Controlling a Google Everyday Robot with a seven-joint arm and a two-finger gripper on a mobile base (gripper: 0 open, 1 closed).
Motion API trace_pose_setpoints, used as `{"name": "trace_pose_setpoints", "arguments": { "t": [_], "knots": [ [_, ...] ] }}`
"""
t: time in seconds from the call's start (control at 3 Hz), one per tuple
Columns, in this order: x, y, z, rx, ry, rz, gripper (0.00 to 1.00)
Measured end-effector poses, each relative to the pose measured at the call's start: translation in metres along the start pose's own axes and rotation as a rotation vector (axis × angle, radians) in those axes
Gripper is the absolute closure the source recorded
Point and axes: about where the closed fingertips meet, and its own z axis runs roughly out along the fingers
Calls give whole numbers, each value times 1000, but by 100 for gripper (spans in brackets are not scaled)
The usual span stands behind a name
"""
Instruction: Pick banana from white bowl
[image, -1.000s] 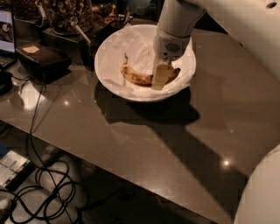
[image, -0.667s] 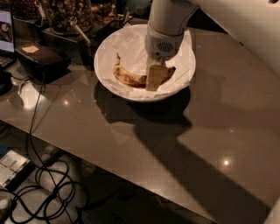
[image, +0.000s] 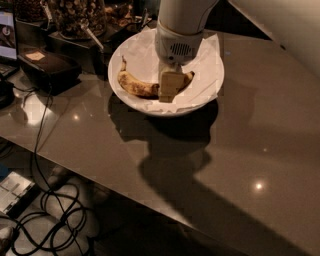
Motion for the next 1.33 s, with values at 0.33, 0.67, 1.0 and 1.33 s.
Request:
{"name": "trace_pose_setpoints", "arguments": {
  "t": [0.33,0.67,1.0,1.33],
  "knots": [
    [-3,12,-9,15,-12,-4,100],
    [-11,36,-25,29,-22,-16,100],
    [-24,67,-37,15,-66,-42,100],
    [-24,67,-37,15,-66,-42,100]
  ]
}}
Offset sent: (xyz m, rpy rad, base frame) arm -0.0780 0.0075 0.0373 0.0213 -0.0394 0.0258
